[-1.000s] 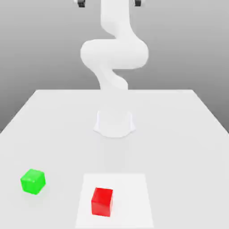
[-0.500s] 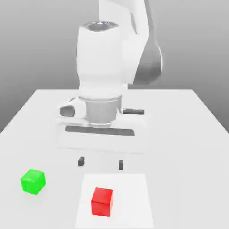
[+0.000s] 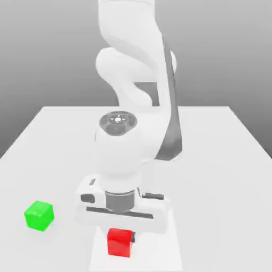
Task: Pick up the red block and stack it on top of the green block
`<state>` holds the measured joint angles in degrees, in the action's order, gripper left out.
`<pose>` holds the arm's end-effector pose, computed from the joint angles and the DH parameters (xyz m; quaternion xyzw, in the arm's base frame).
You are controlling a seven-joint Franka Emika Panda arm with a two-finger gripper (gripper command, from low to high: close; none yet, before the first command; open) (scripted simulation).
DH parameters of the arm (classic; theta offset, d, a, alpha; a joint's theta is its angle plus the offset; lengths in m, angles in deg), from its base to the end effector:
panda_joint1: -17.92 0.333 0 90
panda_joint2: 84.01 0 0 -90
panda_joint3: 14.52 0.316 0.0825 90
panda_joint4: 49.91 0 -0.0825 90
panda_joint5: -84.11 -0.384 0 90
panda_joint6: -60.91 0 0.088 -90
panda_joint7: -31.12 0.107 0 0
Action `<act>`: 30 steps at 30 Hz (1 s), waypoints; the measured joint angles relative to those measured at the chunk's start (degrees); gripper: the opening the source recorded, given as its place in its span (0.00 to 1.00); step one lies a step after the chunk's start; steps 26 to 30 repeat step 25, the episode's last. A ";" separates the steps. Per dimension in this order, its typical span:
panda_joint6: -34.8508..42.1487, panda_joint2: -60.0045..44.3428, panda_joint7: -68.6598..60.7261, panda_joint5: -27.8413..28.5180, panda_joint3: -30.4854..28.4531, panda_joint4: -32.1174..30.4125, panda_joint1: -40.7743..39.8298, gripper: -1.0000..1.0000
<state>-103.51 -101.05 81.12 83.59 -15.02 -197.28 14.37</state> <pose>0.4410 -0.0320 0.1563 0.8889 -0.4581 0.0001 0.0000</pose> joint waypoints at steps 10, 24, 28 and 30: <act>10.37 12.69 -12.50 0.04 -5.31 -2.36 -9.22 0.00; 3.96 6.92 -32.64 -3.73 -7.43 -3.17 -23.56 1.00; 3.96 6.92 -32.64 -3.73 -7.43 -3.17 -23.56 1.00; 3.96 6.92 -32.64 -3.73 -7.43 -3.17 -23.56 1.00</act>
